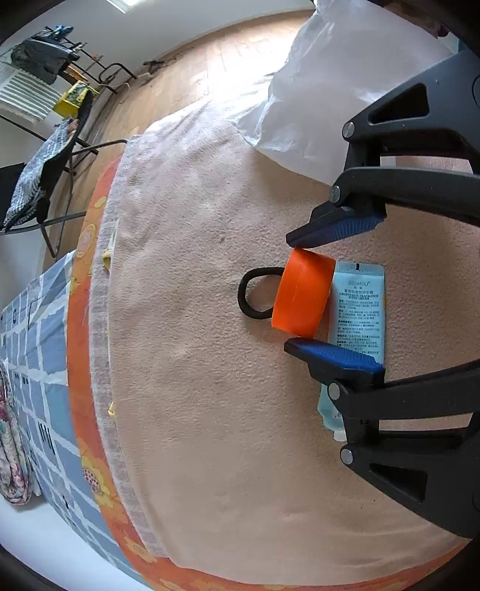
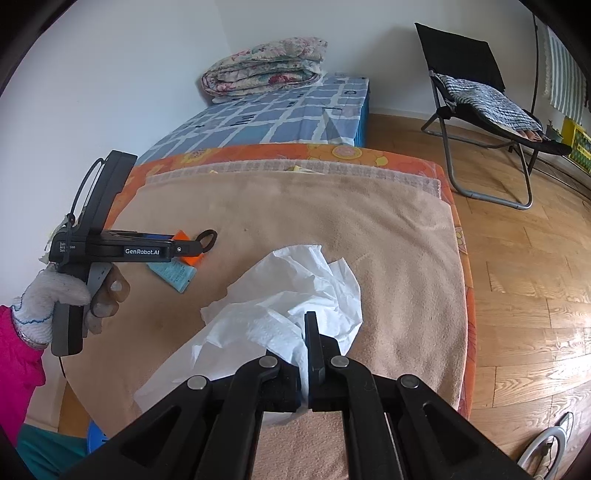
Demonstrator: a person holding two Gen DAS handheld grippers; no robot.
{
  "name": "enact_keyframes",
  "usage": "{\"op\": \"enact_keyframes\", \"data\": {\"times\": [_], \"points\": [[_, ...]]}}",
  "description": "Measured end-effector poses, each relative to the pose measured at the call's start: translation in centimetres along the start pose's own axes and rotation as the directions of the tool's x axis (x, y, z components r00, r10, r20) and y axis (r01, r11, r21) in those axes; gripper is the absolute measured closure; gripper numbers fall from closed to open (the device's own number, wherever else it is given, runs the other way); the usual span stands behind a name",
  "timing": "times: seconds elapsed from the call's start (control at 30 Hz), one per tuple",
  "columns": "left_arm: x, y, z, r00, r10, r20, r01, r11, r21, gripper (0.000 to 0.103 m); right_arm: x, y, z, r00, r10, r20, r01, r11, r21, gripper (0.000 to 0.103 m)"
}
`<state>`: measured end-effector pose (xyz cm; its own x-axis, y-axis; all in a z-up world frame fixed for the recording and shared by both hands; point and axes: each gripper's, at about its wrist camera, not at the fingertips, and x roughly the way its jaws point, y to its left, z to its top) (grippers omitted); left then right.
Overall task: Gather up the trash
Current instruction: 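Carry the orange cap and white bag in both tools over the basket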
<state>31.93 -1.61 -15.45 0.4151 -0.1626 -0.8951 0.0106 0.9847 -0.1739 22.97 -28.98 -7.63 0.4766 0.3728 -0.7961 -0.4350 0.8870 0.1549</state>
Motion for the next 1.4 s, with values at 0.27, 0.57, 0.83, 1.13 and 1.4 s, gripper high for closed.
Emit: {"op": "enact_keyframes", "data": {"times": [0.27,0.57,0.83,1.13,1.4], "points": [[-2.8,0.1,-0.1,0.997,-0.043,0.062,0.045,0.998,-0.032,0.051,-1.4,0.4,0.4,0.999,0.026,0.041,-0.027,0.999,0.02,0.103],[-7.2,-0.4,-1.8,0.993,-0.049,0.105,0.05,0.999,-0.01,0.051,-4.1,1.3,0.4,0.994,0.068,0.084,-0.072,0.996,0.051,0.103],[-11.7,0.0,-4.8,0.988,-0.047,0.147,0.048,0.999,-0.008,0.051,-7.7,1.9,-0.4,0.987,0.099,0.127,-0.108,0.992,0.065,0.103],[-15.9,0.8,-10.1,0.985,-0.059,0.165,0.062,0.998,-0.014,0.051,-12.2,4.3,-3.0,0.972,0.179,0.153,-0.185,0.983,0.021,0.103],[-19.1,1.6,-15.8,0.98,-0.091,0.174,0.098,0.995,-0.03,0.051,-14.9,7.0,-6.9,0.95,0.283,0.13,-0.282,0.959,-0.029,0.103]]}}
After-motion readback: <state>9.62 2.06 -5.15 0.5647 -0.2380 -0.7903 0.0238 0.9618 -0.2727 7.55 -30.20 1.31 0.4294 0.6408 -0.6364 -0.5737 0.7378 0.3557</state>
